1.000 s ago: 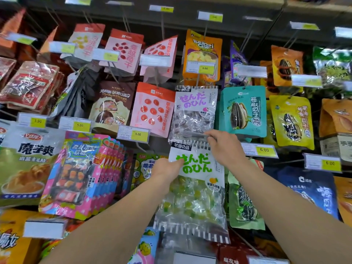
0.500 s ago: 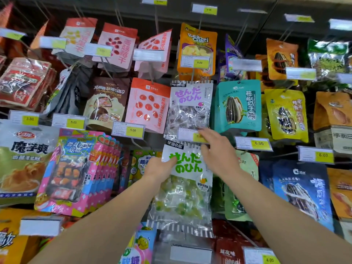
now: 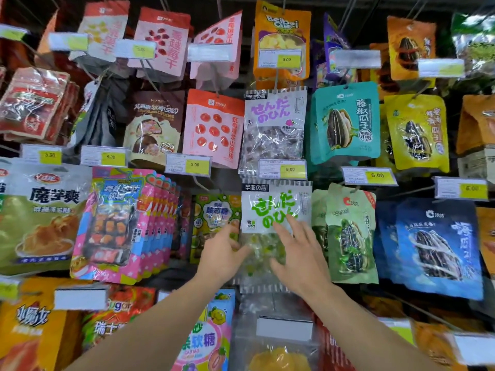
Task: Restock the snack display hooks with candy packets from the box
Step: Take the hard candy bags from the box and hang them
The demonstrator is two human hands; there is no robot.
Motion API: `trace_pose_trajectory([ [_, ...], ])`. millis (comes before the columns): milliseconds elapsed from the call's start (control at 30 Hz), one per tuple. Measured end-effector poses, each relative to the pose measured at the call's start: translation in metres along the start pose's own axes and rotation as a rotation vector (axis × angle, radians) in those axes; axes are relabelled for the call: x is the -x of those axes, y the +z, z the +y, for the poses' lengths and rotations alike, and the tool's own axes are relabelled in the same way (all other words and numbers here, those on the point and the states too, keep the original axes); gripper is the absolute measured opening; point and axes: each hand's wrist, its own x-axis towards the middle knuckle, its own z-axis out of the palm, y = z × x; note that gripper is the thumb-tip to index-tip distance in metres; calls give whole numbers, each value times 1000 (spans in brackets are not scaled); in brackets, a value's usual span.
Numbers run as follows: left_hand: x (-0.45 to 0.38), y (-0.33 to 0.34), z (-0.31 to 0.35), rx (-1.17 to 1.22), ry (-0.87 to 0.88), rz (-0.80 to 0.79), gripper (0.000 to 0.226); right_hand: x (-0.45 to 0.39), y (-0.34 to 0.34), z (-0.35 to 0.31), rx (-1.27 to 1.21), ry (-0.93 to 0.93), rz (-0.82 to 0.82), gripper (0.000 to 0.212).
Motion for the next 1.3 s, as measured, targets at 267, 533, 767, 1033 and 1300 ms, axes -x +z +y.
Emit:
trace_pose_trajectory([
  [267,-24,2,-13,181,-156,56,27,-10,8,-7,77,-5,-81,78],
  [533,-21,-9,-16,220,-166,-70,20,0,-1,-24,152,70,-134,78],
  [767,28,-63,-37,101,-24,-166,17,39,-12,-79,200,168,-203,79],
  [1033,140,-127,-112,-17,18,-372,47,139,-6,-189,211,149,-237,68],
  [1300,267,-195,-183,-116,-141,-452,59,245,1,-280,51,283,-523,74],
])
